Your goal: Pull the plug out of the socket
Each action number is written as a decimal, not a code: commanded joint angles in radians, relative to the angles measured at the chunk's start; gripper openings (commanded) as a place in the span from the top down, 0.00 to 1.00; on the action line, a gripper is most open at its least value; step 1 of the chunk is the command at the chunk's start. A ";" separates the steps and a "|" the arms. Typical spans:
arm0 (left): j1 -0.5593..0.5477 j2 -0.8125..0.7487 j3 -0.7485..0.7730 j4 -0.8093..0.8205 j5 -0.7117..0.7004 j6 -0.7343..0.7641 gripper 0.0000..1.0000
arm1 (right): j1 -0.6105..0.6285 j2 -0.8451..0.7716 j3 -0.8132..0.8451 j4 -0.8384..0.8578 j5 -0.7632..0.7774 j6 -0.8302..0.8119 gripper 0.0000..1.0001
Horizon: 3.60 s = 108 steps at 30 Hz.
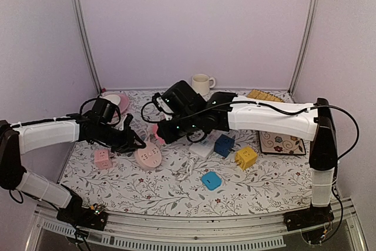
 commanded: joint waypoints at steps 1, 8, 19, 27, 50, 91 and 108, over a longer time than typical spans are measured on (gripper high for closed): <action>0.003 -0.001 0.000 0.000 -0.019 0.045 1.00 | -0.021 -0.070 -0.008 0.027 0.025 0.018 0.97; 0.007 -0.010 -0.014 -0.001 -0.057 0.051 1.00 | -0.041 -0.098 -0.060 0.043 0.012 0.043 0.98; 0.065 0.035 -0.047 0.083 -0.096 0.024 1.00 | -0.062 -0.103 -0.191 0.073 -0.094 0.142 0.97; 0.088 0.127 0.009 0.093 -0.151 0.041 1.00 | -0.062 0.020 -0.195 0.139 -0.225 0.200 0.97; 0.129 0.188 0.119 0.039 -0.145 0.124 0.37 | -0.053 0.145 -0.262 0.223 -0.464 0.232 0.97; 0.130 -0.095 0.079 -0.014 -0.187 0.138 0.03 | -0.092 0.025 -0.235 0.095 -0.212 0.186 0.09; 0.129 -0.184 0.088 0.045 -0.281 0.157 0.03 | -0.237 -0.291 -0.454 0.102 0.044 0.187 0.05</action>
